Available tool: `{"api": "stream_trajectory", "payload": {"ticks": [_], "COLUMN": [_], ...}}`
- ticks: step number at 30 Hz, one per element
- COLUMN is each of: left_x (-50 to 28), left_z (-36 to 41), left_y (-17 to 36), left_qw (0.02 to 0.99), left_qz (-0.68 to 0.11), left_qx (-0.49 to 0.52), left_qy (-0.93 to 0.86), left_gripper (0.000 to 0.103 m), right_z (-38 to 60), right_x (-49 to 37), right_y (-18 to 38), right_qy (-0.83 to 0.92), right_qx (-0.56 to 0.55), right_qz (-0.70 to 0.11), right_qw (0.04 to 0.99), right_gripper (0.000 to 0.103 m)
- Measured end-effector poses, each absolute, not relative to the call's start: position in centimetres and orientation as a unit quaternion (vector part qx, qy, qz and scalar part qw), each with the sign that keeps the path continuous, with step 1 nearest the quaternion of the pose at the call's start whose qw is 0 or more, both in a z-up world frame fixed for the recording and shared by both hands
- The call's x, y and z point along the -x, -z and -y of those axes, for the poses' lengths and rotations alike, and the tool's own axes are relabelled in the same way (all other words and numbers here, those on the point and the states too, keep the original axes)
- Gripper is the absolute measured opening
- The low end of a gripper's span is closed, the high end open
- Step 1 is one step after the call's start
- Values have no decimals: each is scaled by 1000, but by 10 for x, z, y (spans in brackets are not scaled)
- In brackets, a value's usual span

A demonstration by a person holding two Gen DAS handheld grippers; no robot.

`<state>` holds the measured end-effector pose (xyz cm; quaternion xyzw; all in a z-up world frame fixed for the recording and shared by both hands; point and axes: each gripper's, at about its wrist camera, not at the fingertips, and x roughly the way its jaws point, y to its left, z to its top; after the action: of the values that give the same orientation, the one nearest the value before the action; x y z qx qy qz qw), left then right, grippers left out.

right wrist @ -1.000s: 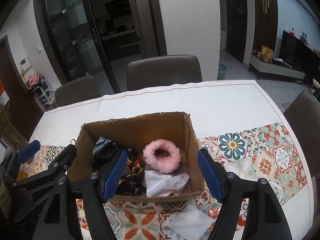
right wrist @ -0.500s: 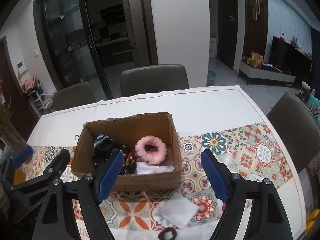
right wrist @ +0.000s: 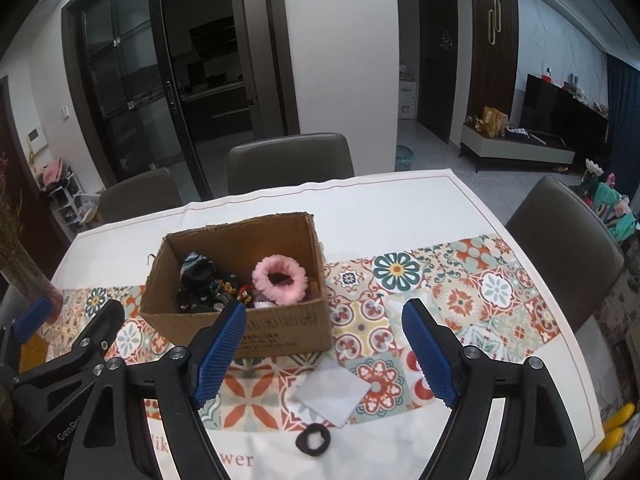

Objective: Organize soft objects
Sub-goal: 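Move both tools back toward the white cloth and black hair tie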

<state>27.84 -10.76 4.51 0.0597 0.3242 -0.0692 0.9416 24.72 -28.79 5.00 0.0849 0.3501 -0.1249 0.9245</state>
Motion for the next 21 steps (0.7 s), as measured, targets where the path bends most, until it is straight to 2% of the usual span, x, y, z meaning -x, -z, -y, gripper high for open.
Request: {"api": "stream_trajectory", "payload": {"ticks": [21], "left_x": [-226], "left_z": [148], "left_y": [-1], "left_qw": [929], "left_qz": [-344], "left_qx": [-72], "left_qy": [114], "left_gripper": [103], "right_z": [339], "right_x": [-181], "right_y": [-5], "right_qy": [169], "right_qx": [-121], "right_qz": [-371], "right_qw": [905], "right_gripper": [81]}}
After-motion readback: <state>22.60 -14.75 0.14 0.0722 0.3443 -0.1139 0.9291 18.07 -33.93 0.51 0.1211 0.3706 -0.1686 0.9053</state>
